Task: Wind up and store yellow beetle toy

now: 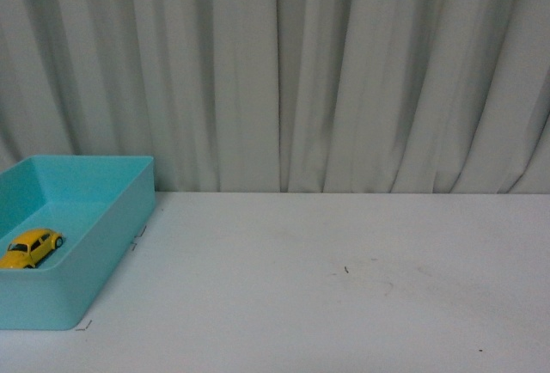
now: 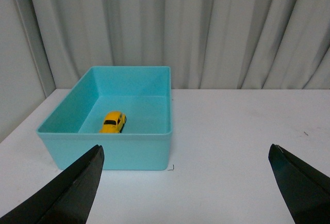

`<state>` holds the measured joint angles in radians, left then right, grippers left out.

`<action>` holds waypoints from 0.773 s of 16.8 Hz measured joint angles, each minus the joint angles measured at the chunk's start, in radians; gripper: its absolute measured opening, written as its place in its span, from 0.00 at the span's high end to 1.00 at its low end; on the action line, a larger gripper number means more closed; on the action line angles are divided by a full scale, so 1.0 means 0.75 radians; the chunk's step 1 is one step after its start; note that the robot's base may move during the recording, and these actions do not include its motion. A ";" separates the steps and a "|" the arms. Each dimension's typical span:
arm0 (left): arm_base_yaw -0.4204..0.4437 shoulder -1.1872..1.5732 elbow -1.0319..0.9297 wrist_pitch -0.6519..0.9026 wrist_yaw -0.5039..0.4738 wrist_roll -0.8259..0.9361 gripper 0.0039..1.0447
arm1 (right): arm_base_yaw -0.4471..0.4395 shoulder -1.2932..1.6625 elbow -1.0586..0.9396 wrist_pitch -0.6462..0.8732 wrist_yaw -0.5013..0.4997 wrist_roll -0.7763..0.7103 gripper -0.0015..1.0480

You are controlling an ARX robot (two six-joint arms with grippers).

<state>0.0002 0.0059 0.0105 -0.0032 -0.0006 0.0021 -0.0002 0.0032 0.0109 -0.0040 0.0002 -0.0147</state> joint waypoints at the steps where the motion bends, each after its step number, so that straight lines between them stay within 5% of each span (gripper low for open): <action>1: 0.000 0.000 0.000 0.001 0.000 0.000 0.06 | 0.000 0.000 0.000 0.001 0.001 0.001 0.06; 13: 0.000 0.000 0.000 0.000 0.001 0.001 0.06 | 0.000 0.001 0.000 0.001 0.000 0.000 0.06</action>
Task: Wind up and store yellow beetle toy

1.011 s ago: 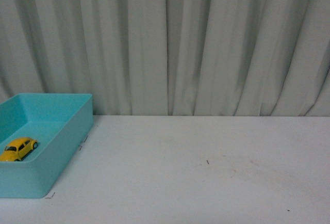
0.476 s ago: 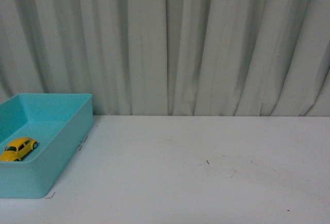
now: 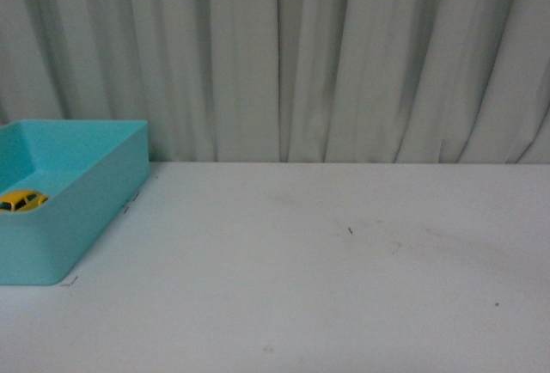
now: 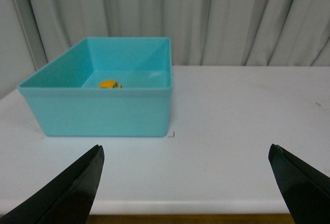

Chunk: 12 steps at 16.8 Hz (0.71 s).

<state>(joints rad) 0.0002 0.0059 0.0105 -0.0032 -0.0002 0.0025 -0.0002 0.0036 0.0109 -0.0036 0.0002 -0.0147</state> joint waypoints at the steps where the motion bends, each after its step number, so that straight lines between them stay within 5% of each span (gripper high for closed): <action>1: 0.000 0.000 0.000 0.000 -0.001 -0.002 0.06 | 0.000 -0.001 0.000 0.002 0.001 0.000 0.06; 12: 0.000 0.000 0.000 -0.001 0.000 -0.003 0.06 | 0.000 -0.001 0.000 -0.001 0.001 0.000 0.06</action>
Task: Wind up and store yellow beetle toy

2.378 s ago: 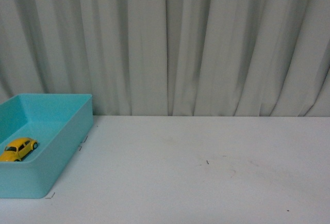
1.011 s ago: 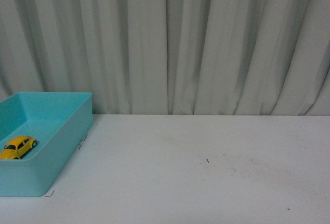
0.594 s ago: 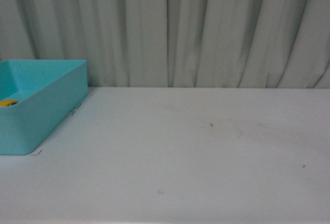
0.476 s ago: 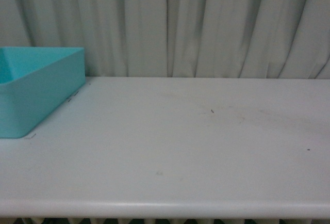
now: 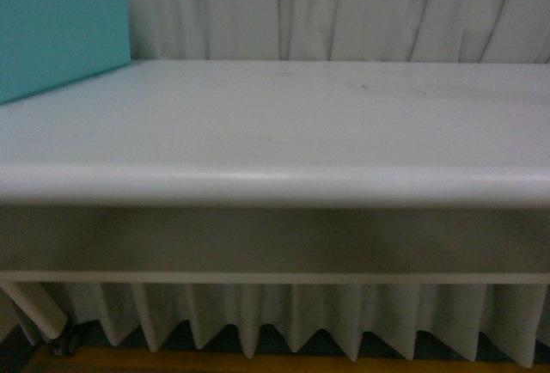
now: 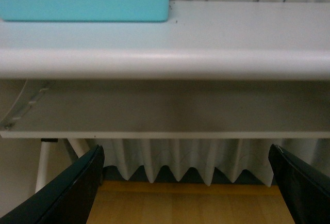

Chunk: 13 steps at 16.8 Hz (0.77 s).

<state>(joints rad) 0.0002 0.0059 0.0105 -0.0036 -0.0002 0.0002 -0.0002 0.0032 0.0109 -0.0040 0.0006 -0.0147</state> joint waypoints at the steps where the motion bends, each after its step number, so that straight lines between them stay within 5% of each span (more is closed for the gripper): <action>1: 0.000 0.000 0.000 0.000 0.000 0.001 0.06 | 0.000 0.001 0.000 0.000 -0.001 0.001 0.06; 13: 0.000 0.000 0.000 -0.004 -0.001 0.000 0.06 | 0.000 0.000 0.000 -0.001 0.000 0.004 0.06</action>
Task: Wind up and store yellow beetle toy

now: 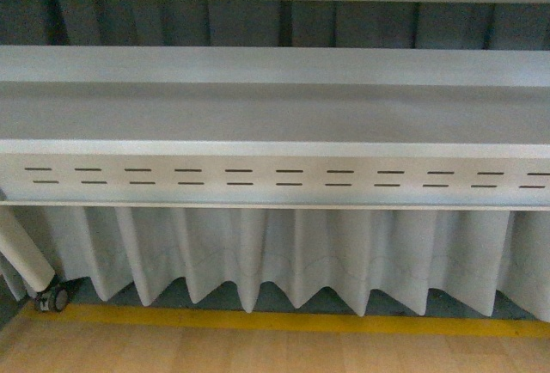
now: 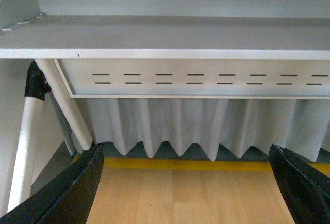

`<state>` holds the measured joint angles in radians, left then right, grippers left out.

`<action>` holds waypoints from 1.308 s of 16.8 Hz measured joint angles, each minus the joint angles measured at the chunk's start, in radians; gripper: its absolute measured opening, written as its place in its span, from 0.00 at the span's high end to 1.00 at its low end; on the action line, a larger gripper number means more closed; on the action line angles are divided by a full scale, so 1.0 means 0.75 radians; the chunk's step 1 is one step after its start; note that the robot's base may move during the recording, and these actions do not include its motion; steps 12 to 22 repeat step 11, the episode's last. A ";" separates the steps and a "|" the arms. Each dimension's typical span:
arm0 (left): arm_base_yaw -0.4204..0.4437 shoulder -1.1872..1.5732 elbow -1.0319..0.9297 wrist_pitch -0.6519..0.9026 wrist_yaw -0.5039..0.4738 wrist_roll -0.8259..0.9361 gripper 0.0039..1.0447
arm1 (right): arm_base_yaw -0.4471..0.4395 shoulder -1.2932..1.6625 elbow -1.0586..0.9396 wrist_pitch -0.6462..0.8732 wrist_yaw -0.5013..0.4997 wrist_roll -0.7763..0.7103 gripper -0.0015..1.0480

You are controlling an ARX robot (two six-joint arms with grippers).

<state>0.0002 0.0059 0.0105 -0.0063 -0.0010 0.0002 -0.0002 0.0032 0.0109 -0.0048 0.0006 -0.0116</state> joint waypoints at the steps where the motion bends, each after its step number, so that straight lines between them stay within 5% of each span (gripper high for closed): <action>1: 0.000 0.000 0.000 0.000 0.001 0.000 0.06 | 0.000 0.000 0.000 0.000 0.000 0.000 0.06; 22: 0.000 0.000 0.000 0.001 0.001 0.000 0.06 | 0.000 0.000 0.000 0.000 0.000 0.000 0.06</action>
